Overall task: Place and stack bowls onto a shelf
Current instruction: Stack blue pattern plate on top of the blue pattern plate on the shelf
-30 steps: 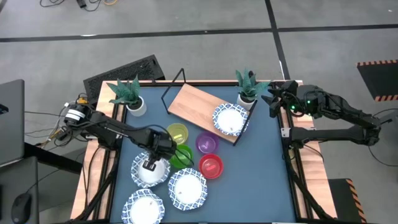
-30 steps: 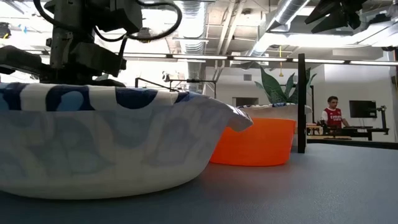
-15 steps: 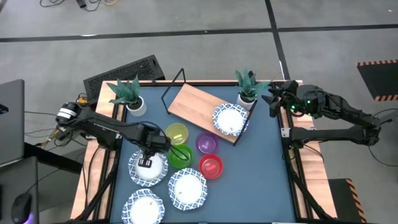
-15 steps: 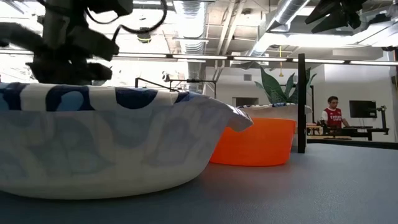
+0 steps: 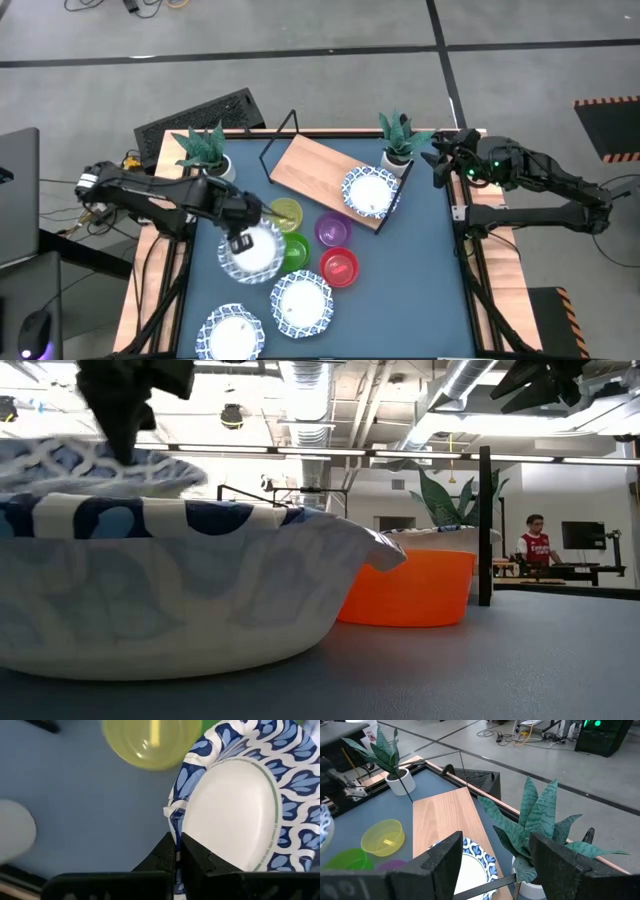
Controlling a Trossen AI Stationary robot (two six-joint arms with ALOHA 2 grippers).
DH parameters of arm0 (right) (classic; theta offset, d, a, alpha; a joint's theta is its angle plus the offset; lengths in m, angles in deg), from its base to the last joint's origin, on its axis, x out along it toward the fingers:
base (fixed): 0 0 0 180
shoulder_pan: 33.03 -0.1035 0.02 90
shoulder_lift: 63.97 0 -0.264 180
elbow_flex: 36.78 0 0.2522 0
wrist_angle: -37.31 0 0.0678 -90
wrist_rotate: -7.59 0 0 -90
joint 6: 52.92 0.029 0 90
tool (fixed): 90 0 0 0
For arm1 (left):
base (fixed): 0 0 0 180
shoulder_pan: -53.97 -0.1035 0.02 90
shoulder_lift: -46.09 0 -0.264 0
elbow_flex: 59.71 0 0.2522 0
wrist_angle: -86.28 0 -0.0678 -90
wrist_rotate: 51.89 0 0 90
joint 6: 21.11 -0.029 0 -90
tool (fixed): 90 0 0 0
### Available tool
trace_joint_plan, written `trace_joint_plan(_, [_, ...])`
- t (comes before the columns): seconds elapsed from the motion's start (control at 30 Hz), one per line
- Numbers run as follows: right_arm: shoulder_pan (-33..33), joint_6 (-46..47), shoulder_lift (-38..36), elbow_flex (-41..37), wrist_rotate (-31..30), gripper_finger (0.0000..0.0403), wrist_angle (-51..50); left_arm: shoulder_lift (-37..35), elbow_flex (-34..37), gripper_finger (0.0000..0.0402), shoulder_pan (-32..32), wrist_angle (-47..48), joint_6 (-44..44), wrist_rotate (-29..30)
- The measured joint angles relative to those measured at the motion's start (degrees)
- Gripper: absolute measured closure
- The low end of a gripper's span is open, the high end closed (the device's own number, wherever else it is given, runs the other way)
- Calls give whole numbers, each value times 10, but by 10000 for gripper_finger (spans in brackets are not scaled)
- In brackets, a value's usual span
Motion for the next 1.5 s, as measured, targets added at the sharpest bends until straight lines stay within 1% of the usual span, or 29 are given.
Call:
trace_joint_plan(0.13, [0,0,0,0,0,147,0,-1,-53,401,-25,-3,87,24])
trace_joint_plan(0.2, [0,0,0,0,0,147,0,0,-80,401,-44,-18,123,51])
trace_joint_plan(0.33, [0,0,0,0,0,147,0,1,-105,401,-92,-84,198,113])
trace_joint_plan(0.4, [0,0,0,0,0,147,0,1,-106,401,-116,-140,211,130])
trace_joint_plan(0.57, [0,0,0,0,0,147,0,9,-106,401,-175,-280,159,116])
trace_joint_plan(0.77, [2,0,1,0,0,147,0,46,-105,401,-213,-427,200,147])
trace_joint_plan(0.87, [4,0,1,0,-1,147,0,85,-105,401,-226,-498,203,123])
trace_joint_plan(0.97, [7,0,1,0,-3,147,0,129,-109,401,-229,-543,210,92])
trace_joint_plan(1.03, [11,0,1,0,-3,147,0,164,-118,401,-229,-544,215,83])
trace_joint_plan(1.2, [20,-1,1,0,-4,147,0,255,-161,401,-229,-508,213,81])
trace_joint_plan(1.4, [22,-2,1,0,-4,147,0,332,-225,401,-226,-485,208,45])
trace_joint_plan(1.5, [23,-2,1,0,-3,147,0,360,-264,401,-224,-427,201,66])
